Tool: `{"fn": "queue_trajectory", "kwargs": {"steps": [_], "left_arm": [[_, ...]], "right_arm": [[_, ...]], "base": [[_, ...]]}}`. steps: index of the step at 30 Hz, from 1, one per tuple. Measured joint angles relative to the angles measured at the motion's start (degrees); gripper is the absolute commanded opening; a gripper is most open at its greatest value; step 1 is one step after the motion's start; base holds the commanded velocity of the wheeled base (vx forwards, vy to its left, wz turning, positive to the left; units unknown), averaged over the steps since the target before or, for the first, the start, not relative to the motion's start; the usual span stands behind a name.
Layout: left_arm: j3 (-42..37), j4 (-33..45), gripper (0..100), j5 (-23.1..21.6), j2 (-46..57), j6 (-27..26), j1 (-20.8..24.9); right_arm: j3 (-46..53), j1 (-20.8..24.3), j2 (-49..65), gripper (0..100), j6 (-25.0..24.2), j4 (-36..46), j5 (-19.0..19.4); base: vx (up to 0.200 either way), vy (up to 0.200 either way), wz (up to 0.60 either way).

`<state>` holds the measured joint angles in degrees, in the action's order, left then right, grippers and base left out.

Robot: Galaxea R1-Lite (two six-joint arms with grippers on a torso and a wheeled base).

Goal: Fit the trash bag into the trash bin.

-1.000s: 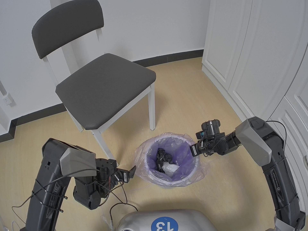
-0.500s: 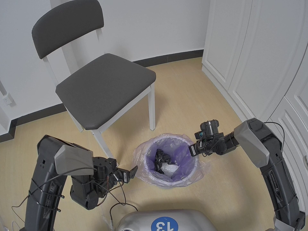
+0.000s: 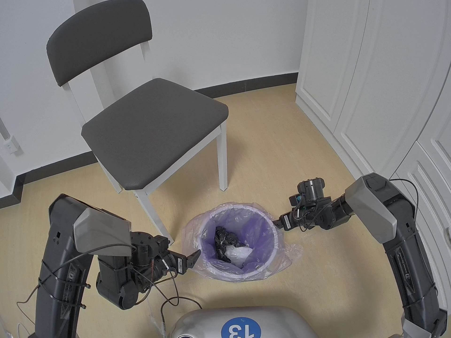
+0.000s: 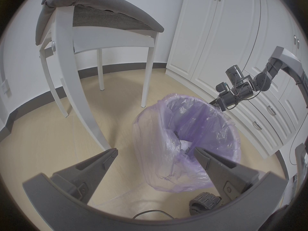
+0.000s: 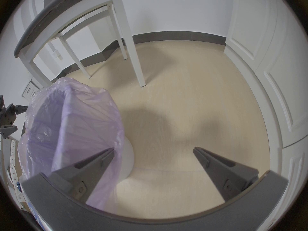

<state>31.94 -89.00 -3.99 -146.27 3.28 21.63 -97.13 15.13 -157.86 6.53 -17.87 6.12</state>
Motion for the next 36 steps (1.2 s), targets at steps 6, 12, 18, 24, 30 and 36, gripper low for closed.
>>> {"fn": "queue_trajectory", "kwargs": {"steps": [6,12,18,24,30,36], "left_arm": [[0.3,0.02,100,-2.24,0.29,-5.49,-1.65],[0.52,0.02,100,-14.92,0.74,-14.28,-6.25],[3.01,5.88,100,-25.58,-0.41,-22.98,-11.52],[6.38,17.32,100,-32.88,-0.94,-27.75,-14.14],[9.64,23.04,100,-34.16,-0.45,-32.89,-14.28],[10.91,26.82,100,-34.55,0.24,-36.32,-12.09]], "right_arm": [[3.25,-1.46,2.27,100,0.24,-0.62,-0.29],[7.41,-2.6,5.12,100,0.3,-3.12,-0.76],[13.12,-4.17,9.29,100,0.27,-6.16,-1.01],[19.38,-5.63,14.09,100,0.22,-10.64,-1.11],[26.08,-6.67,18.38,100,0.33,-16.14,-1.11],[29.46,-7.23,20.37,100,2.94,-16.97,-1.06]], "base": [[0.0,0.0,0.0],[0.0,0.0,0.0],[0.0,0.0,0.0],[0.0,0.0,0.0],[0.0,0.0,0.0],[0.0,0.0,0.0]]}}
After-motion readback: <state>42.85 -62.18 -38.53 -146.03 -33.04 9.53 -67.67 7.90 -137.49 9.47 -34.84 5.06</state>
